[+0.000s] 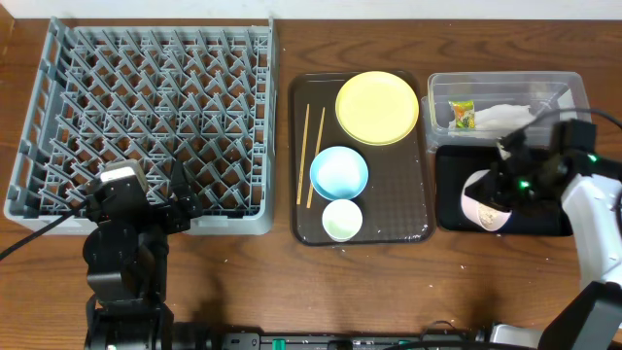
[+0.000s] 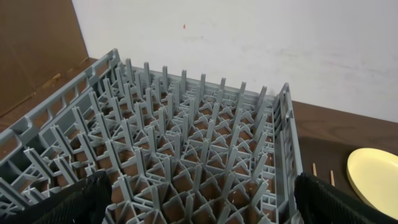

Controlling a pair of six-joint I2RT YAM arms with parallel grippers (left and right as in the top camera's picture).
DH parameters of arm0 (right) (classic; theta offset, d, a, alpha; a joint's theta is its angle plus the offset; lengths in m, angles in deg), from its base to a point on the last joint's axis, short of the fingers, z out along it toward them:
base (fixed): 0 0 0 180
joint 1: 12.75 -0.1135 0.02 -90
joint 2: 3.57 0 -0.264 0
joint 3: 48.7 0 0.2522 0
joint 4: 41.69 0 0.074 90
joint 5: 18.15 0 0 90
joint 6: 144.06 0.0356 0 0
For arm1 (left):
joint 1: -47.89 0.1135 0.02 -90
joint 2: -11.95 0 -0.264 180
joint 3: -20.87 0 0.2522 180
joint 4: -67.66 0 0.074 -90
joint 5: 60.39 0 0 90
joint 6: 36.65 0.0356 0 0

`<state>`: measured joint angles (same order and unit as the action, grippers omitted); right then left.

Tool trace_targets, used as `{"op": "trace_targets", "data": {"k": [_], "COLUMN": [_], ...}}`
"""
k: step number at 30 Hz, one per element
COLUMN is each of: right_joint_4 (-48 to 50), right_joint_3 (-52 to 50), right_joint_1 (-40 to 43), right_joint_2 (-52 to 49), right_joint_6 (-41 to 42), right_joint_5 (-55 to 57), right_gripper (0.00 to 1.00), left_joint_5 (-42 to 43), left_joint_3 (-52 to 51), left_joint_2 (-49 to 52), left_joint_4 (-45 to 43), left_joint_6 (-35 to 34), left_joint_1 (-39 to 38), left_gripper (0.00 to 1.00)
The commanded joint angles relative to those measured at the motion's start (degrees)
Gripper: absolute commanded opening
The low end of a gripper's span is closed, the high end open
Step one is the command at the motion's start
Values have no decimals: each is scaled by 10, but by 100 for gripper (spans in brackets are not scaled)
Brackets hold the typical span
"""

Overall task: Sort waste into correct bins and load items into the dishwasher
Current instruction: 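Carry the pink bowl to the black tray and tip out the cereal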

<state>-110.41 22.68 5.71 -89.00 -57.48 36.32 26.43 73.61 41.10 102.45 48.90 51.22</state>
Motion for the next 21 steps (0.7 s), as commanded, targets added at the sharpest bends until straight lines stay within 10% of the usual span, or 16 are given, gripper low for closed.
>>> {"op": "trace_targets", "data": {"k": [1, 21], "right_joint_4": [22, 96], "right_joint_3": [-17, -96], "right_joint_1": [46, 213], "right_joint_2": [12, 10], "right_joint_6": [-50, -182], "right_joint_5": [-104, -392], "right_gripper": [1, 2], "left_joint_5": [-5, -5], "left_joint_3": [14, 14], "left_joint_2": [0, 0], "left_joint_4": [0, 0], "left_joint_6": [3, 3], "left_joint_1": [3, 3], "left_gripper": [95, 95]}}
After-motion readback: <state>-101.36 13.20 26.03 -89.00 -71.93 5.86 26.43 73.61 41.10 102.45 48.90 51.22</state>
